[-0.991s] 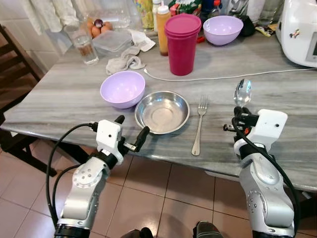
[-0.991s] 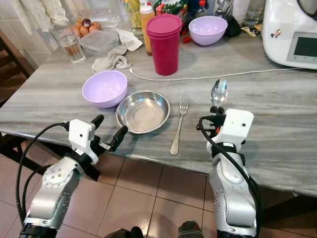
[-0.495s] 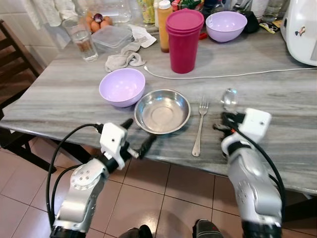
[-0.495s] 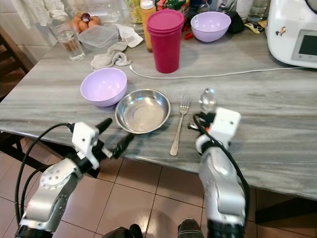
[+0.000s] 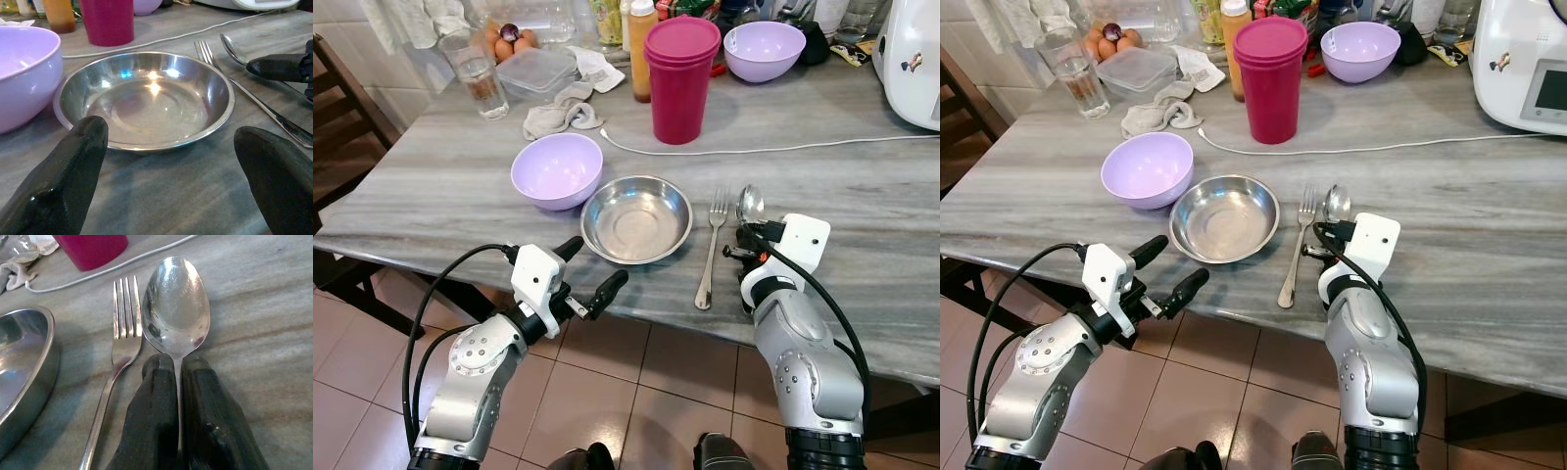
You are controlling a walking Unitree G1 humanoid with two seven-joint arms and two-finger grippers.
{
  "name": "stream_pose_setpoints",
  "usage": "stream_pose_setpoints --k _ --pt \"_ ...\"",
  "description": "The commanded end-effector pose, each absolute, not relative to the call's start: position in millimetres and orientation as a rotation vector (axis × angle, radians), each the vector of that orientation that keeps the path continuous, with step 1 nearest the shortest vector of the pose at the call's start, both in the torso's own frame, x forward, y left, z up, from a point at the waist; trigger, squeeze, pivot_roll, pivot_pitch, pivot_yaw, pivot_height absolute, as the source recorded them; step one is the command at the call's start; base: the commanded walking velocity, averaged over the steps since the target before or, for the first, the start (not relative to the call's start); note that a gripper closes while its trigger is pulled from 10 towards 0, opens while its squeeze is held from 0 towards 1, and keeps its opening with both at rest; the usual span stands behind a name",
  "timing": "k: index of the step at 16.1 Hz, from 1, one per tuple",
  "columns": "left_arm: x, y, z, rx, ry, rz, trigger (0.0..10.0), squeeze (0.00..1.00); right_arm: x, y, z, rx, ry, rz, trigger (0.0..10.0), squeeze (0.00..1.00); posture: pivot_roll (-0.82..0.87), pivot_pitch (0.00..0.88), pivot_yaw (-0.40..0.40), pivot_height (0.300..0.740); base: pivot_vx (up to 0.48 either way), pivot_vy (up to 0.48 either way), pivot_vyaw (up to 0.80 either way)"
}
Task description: Setting the table
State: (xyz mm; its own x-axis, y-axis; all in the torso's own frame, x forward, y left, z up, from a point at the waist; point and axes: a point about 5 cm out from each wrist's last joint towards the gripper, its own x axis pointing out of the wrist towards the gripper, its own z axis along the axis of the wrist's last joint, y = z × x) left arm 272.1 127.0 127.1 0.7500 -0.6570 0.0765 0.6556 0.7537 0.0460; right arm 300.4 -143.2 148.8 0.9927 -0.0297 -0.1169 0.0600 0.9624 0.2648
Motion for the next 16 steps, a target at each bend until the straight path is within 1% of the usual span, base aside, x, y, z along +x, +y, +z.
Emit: stream_pose_setpoints --k 1,8,9,10,11,16 --pt "269 129 127 0.021 -0.080 -0.725 10.0 0.00 299 -139 135 0.294 0.193 -0.049 10.0 0.00 -0.29 0.204 0.109 0.740 0.000 0.000 0.00" --pt "269 126 130 0.013 -0.089 -0.753 10.0 0.00 303 -141 130 0.293 0.243 -0.072 10.0 0.00 -0.29 0.205 0.115 0.740 0.000 0.000 0.00" --pt "270 126 130 0.014 -0.089 -0.753 10.0 0.00 303 -141 129 0.292 0.248 -0.078 10.0 0.08 -0.29 0.205 0.115 0.740 0.000 0.000 0.00" --pt "270 126 130 0.012 -0.089 -0.753 10.0 0.00 304 -141 129 0.294 0.249 -0.077 10.0 0.56 -0.29 0.204 0.116 0.740 0.000 0.000 0.00" --pt "270 126 130 0.013 -0.085 -0.757 10.0 0.00 304 -140 129 0.301 0.256 -0.073 10.0 1.00 -0.29 0.204 0.116 0.740 0.000 0.000 0.00" --pt "269 126 128 0.013 -0.079 -0.755 10.0 0.00 303 -138 123 0.303 0.284 -0.066 10.0 1.00 -0.28 0.206 0.115 0.740 0.000 0.000 0.00"
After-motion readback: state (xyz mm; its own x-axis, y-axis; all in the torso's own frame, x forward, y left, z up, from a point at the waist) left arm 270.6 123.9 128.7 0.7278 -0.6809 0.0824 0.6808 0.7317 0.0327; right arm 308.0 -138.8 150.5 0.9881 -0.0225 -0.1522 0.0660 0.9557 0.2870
